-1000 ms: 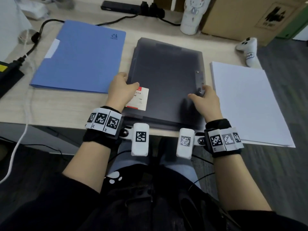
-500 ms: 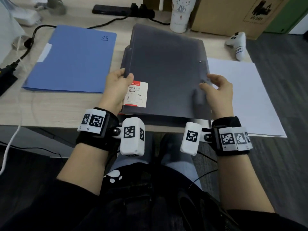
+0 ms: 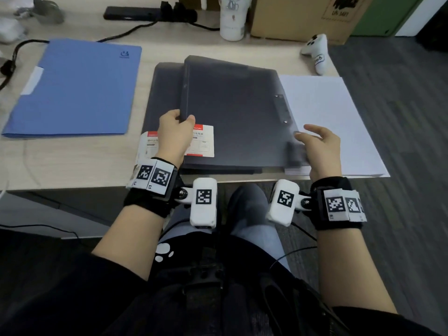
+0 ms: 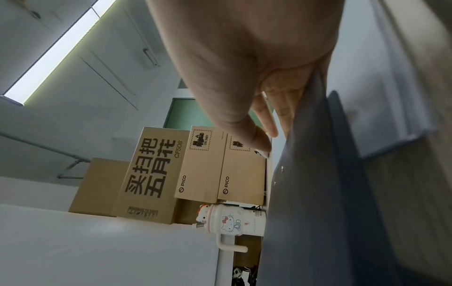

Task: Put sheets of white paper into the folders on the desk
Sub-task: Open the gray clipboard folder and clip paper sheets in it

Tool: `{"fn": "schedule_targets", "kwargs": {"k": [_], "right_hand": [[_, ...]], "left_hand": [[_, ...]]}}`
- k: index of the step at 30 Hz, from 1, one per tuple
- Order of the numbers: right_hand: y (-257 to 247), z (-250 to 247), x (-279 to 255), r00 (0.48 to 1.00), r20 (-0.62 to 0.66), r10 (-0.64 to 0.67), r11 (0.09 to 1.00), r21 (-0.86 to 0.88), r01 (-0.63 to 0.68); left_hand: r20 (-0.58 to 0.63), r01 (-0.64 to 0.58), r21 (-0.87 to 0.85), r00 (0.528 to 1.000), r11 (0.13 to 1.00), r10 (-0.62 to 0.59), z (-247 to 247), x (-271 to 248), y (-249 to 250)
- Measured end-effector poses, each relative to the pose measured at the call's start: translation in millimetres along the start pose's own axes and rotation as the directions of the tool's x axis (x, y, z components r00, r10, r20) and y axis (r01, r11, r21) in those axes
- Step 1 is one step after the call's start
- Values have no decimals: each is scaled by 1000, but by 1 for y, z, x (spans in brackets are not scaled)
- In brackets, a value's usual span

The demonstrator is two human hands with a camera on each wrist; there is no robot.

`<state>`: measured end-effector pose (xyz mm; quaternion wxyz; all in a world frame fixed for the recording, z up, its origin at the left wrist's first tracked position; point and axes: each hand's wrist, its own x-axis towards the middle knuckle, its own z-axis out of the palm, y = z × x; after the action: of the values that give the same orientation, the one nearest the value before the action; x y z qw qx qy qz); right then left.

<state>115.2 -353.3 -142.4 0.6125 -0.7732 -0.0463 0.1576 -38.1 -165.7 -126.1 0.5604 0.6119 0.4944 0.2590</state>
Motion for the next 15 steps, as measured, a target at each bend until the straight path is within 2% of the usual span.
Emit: {"fn": "schedule_targets", "kwargs": {"k": [3,7,11,15], "right_hand": [[1,-2,-8,1000,-11,-29,1000,5,29],[-2,-4,-19,997,-38,-73,995,62,76],[-14,-2,-28,983,-125,-131,968,199,154],[-33,7,-42,950,-201,-239,899,324,294]], "left_hand": [[-72,-82,204,993,975,99,2,1,-2],[-111,-128,288,980,949,166,0,-1,-5],[-90,-146,341,978,929,187,-2,-5,-4],[-12,-154,351,986,924,169,-6,-6,-4]]}}
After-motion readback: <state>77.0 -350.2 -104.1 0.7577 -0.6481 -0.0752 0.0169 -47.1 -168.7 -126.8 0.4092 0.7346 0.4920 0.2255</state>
